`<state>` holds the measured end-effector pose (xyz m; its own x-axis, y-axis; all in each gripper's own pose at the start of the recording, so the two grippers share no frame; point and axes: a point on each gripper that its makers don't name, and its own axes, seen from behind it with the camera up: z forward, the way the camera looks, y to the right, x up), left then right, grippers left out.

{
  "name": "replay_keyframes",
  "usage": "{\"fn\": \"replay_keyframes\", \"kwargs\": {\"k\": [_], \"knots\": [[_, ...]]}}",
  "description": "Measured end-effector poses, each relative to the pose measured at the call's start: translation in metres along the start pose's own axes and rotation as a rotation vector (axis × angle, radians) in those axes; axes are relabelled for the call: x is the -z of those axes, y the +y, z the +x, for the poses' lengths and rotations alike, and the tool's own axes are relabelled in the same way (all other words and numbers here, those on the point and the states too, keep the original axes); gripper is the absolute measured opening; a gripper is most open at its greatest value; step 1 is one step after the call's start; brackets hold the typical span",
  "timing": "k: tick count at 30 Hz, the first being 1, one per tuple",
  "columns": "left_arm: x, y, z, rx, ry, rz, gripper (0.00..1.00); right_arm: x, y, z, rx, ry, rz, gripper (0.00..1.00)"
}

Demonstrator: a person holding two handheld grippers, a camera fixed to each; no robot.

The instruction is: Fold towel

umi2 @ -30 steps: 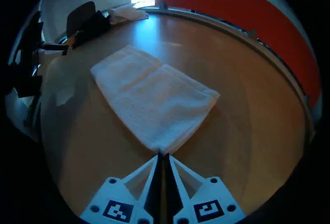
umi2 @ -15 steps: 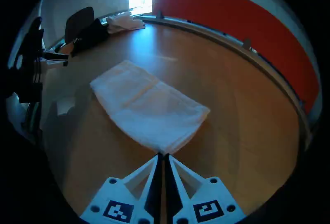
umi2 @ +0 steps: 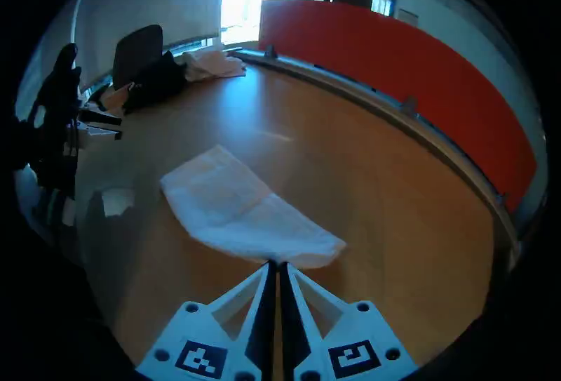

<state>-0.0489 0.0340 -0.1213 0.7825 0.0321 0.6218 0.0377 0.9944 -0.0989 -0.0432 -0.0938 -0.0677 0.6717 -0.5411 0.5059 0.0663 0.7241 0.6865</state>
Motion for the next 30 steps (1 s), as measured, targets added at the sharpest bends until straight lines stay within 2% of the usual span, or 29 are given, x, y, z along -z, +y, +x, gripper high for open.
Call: {"fn": "replay_keyframes", "kwargs": {"k": [8,14,24,30], "knots": [[0.001,0.003,0.000,0.000,0.002,-0.005,0.89,0.000,-0.003,0.021,0.030,0.026,0.008,0.08],[0.003,0.002,-0.001,0.004,0.001,-0.003,0.89,-0.003,-0.014,0.048,0.067,0.058,0.030,0.08],[0.005,-0.002,0.000,0.018,0.011,0.005,0.89,-0.022,-0.048,0.097,0.130,0.110,0.102,0.08],[0.006,-0.004,-0.001,0.031,0.012,0.009,0.89,-0.035,-0.074,0.115,0.165,0.118,0.155,0.08]]}}
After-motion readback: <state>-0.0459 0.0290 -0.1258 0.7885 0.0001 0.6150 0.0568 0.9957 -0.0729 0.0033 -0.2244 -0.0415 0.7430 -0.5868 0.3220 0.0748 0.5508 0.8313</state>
